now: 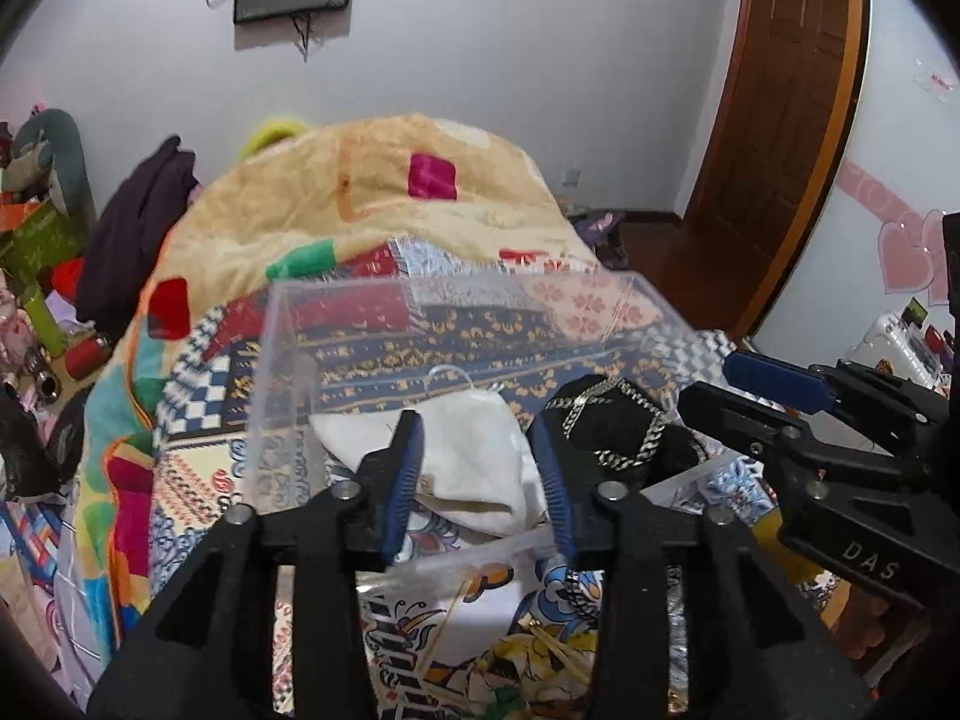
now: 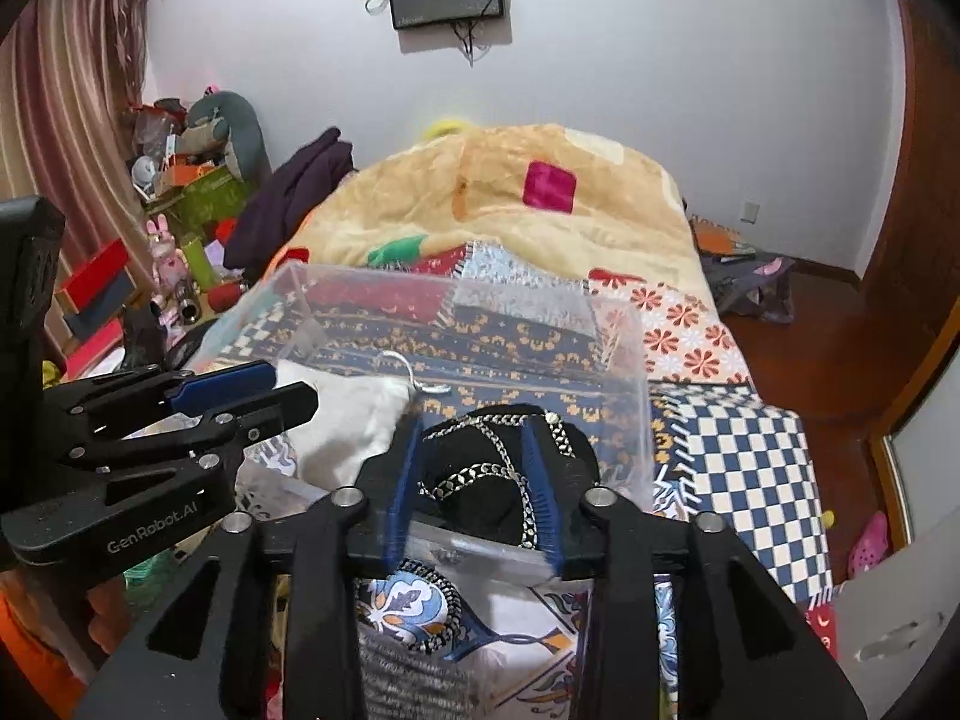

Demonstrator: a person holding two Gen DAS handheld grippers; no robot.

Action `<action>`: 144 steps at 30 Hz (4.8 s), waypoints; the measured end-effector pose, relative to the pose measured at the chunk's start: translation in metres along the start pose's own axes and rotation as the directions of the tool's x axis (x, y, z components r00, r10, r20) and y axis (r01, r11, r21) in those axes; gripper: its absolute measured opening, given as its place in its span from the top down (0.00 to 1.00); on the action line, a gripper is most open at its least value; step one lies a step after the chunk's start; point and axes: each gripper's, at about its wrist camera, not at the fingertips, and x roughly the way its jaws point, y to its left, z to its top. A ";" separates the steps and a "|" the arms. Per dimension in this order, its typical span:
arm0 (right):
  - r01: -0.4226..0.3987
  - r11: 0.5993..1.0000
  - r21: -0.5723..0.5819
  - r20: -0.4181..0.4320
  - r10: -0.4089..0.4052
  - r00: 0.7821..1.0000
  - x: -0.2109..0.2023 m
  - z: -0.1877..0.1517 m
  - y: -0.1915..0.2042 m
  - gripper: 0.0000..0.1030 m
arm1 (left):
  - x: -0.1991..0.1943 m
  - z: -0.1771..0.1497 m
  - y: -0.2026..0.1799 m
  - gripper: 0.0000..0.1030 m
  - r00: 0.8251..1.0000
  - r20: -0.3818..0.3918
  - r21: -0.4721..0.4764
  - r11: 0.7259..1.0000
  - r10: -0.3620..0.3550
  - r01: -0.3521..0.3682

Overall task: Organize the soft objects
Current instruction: 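Carry both bags over the clear box and open both tools to drop them, then grasp the grey knit scrubber with the left tool while the right tool grasps the yellow sponge, then carry the scrubber and sponge over the clear box and release both, then grasp the green knit glove with the left tool while the right tool grasps the red cloth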

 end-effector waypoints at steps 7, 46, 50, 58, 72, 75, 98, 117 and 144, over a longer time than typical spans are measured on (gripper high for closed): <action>0.018 1.000 -0.005 0.086 -0.017 0.996 -0.038 0.003 0.000 0.48 | -0.046 0.004 -0.008 0.36 0.996 0.092 -0.006 1.000 0.000 0.000; 0.079 0.993 0.087 -0.185 -0.062 0.981 -0.028 -0.116 -0.061 0.74 | -0.013 -0.096 -0.074 0.73 0.986 -0.102 0.050 0.990 -0.129 0.135; 0.075 0.993 0.086 -0.153 -0.061 0.986 -0.035 -0.113 -0.057 0.74 | -0.018 -0.097 -0.073 0.89 0.987 -0.090 0.056 0.989 -0.134 0.140; 0.064 0.995 0.077 -0.088 -0.057 0.994 -0.047 -0.096 -0.046 0.75 | -0.036 -0.089 -0.066 0.97 0.991 -0.027 0.045 0.990 -0.132 0.133; 0.039 0.999 0.007 0.067 -0.040 0.997 -0.068 -0.042 -0.011 0.75 | -0.098 -0.035 -0.031 0.98 0.977 0.191 -0.008 0.995 -0.093 0.096; 0.036 0.999 -0.005 0.100 -0.035 0.994 -0.066 -0.027 -0.004 0.75 | -0.105 -0.019 -0.022 0.98 0.971 0.225 -0.016 0.997 -0.076 0.082; 0.028 0.999 -0.023 -0.036 -0.029 0.999 0.036 0.005 0.013 0.74 | 0.001 0.001 0.006 0.98 0.997 0.066 -0.008 0.999 0.032 -0.031; 0.032 0.999 -0.026 0.000 -0.032 0.999 -0.003 -0.004 0.008 0.28 | -0.045 -0.013 0.011 0.29 0.997 0.067 -0.009 1.000 0.023 -0.023; -0.137 0.990 -0.038 -0.128 0.131 0.983 -0.032 -0.103 0.056 0.21 | -0.095 -0.132 0.017 0.06 0.996 -0.032 -0.018 0.996 0.084 -0.085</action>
